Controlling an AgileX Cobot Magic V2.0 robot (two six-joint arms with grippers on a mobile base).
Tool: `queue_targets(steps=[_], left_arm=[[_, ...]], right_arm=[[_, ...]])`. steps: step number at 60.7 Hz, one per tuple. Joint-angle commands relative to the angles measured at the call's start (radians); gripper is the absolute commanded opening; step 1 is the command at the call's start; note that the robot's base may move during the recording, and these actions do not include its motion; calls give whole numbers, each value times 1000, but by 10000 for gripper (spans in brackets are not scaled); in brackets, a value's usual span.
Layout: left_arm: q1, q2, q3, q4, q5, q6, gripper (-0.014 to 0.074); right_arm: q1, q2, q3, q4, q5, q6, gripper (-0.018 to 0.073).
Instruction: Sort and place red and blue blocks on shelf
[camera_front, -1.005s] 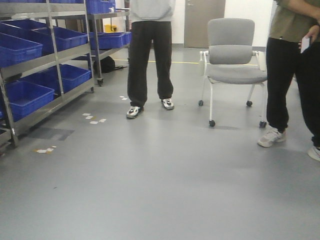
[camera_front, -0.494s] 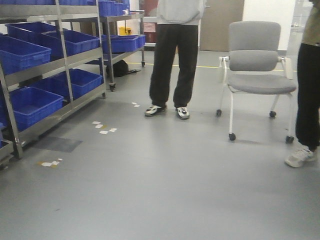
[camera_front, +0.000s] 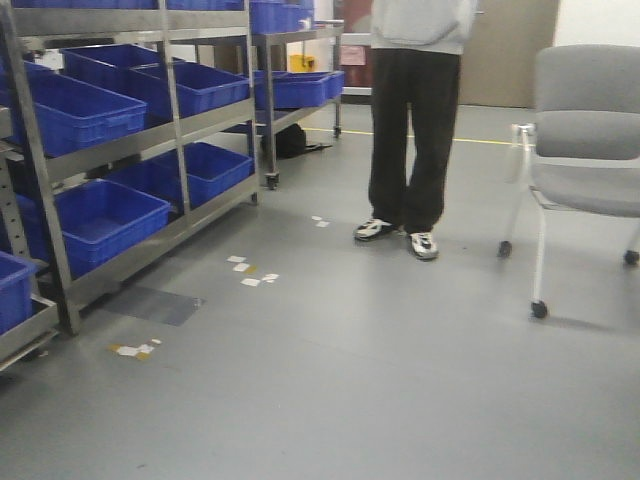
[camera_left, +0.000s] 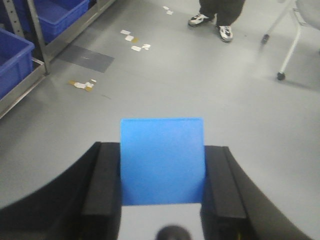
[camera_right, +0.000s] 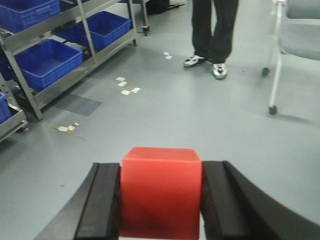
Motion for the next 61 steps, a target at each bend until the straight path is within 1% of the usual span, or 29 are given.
queue_targets(steps=[1, 61], left_arm=[[1, -3, -30, 2, -81, -1, 127], [1, -3, -30, 2, -81, -1, 127]], right_arm=[[-7, 1, -30, -9, -94, -1, 60], [-7, 1, -30, -9, -94, -1, 60]])
